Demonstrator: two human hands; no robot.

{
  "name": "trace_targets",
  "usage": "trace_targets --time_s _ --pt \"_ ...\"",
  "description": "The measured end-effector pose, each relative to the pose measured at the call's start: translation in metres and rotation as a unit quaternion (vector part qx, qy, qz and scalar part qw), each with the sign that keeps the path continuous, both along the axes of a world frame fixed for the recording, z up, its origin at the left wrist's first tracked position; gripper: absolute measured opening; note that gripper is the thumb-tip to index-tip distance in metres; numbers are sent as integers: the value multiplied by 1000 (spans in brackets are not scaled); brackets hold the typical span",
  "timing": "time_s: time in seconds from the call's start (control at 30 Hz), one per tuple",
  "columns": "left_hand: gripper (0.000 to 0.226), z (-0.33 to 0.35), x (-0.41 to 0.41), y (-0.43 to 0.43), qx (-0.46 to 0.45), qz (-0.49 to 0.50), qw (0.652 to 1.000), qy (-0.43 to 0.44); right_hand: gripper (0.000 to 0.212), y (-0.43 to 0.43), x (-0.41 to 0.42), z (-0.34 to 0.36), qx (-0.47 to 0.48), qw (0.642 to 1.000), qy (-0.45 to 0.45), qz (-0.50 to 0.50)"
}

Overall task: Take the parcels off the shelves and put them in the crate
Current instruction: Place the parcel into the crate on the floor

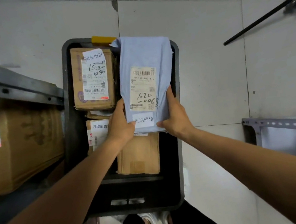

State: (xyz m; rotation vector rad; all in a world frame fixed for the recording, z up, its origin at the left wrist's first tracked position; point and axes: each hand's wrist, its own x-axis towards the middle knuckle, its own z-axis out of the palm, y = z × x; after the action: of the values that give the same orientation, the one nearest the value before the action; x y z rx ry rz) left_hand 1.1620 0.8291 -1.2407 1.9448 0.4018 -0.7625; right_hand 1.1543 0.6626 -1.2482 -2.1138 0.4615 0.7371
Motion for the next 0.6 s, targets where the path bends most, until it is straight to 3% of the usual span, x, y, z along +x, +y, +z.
trace_targets --time_s 0.1,0.3,0.5,0.6 --pt "78 11 0 -2 42 -18 999 0 114 2 7 13 -29 999 14 25" --pt "77 66 9 5 136 -72 988 12 76 -2 16 68 -91 993 21 70" --pt "65 165 34 -1 188 -186 964 -15 77 -15 28 175 -88 977 -4 196" --pt "66 230 49 -14 226 -274 934 -32 82 -22 36 243 -103 960 -26 260"
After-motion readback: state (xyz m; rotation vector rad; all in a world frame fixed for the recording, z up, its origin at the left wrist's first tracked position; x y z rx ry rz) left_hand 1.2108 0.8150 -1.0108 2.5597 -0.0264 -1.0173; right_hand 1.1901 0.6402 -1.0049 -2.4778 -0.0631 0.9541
